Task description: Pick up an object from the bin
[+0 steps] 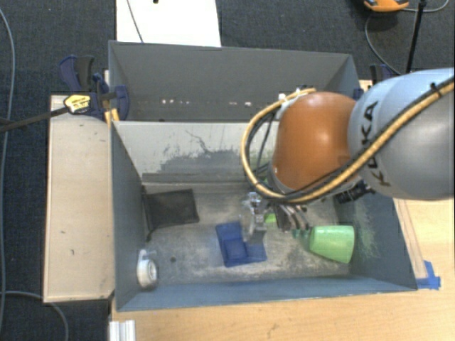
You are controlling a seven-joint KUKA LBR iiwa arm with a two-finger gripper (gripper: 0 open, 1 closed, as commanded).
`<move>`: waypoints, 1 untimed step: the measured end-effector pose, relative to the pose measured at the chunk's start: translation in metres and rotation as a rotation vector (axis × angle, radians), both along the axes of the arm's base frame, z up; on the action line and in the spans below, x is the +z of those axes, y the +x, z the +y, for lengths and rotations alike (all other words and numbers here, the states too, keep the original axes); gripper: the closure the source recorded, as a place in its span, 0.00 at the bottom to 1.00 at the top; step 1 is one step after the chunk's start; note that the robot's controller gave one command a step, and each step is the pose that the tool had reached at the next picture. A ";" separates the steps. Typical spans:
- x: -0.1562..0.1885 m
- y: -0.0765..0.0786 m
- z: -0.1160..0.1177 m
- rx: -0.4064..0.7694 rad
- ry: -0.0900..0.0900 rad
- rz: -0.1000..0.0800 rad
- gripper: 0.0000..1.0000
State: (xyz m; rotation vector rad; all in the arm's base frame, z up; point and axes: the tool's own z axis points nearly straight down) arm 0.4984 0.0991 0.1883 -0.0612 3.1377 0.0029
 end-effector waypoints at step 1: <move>0.059 0.002 0.003 -0.033 0.000 0.004 1.00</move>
Offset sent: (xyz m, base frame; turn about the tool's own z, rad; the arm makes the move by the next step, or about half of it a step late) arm 0.0402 0.0484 -0.0742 -0.2157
